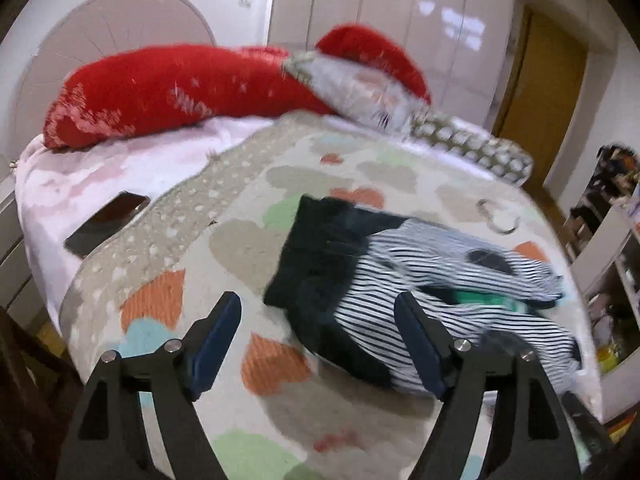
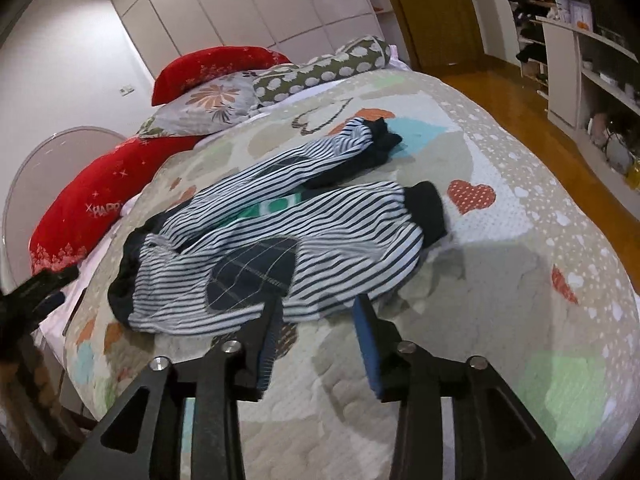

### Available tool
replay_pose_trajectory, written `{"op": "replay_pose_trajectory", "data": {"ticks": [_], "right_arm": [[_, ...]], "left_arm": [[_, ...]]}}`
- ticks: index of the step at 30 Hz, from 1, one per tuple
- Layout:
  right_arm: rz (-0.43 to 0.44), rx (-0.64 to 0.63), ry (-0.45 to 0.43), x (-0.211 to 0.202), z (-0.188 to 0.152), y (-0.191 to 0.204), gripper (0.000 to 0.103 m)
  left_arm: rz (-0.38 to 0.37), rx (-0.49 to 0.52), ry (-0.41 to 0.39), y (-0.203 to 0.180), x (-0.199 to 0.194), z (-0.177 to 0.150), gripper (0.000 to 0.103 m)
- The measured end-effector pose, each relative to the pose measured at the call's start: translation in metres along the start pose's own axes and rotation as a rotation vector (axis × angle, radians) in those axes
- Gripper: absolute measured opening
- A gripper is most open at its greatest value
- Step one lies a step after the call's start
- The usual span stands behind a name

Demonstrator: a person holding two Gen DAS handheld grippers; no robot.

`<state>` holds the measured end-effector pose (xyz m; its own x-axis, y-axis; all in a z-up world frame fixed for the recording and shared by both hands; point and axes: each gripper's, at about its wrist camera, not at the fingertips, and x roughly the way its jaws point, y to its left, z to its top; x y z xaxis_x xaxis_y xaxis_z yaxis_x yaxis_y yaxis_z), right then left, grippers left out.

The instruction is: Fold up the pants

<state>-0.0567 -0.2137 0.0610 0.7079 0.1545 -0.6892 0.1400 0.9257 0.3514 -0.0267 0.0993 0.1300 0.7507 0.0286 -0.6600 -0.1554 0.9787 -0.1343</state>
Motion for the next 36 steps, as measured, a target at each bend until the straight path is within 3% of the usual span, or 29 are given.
{"op": "replay_pose_trajectory", "data": {"ticks": [6, 12, 16, 24, 32, 36], "right_arm": [[-0.02, -0.107, -0.043, -0.018, -0.02, 0.028, 0.055], [-0.03, -0.179, -0.027, -0.02, -0.04, 0.046, 0.059], [-0.047, -0.204, -0.053, -0.024, -0.042, 0.051, 0.059], [-0.091, -0.2, -0.063, -0.022, -0.044, 0.049, 0.06], [-0.106, -0.214, -0.068, -0.022, -0.046, 0.055, 0.061], [-0.114, -0.225, -0.075, -0.023, -0.048, 0.058, 0.061]], "left_arm": [[0.028, 0.026, -0.213, -0.021, -0.073, -0.018, 0.099], [0.007, 0.09, -0.333, -0.037, -0.106, -0.025, 0.103], [0.006, 0.11, -0.332, -0.043, -0.112, -0.031, 0.103], [-0.038, 0.139, -0.255, -0.052, -0.104, -0.043, 0.103], [-0.025, 0.114, -0.323, -0.046, -0.116, -0.045, 0.103], [-0.018, 0.118, -0.292, -0.045, -0.11, -0.044, 0.103]]}}
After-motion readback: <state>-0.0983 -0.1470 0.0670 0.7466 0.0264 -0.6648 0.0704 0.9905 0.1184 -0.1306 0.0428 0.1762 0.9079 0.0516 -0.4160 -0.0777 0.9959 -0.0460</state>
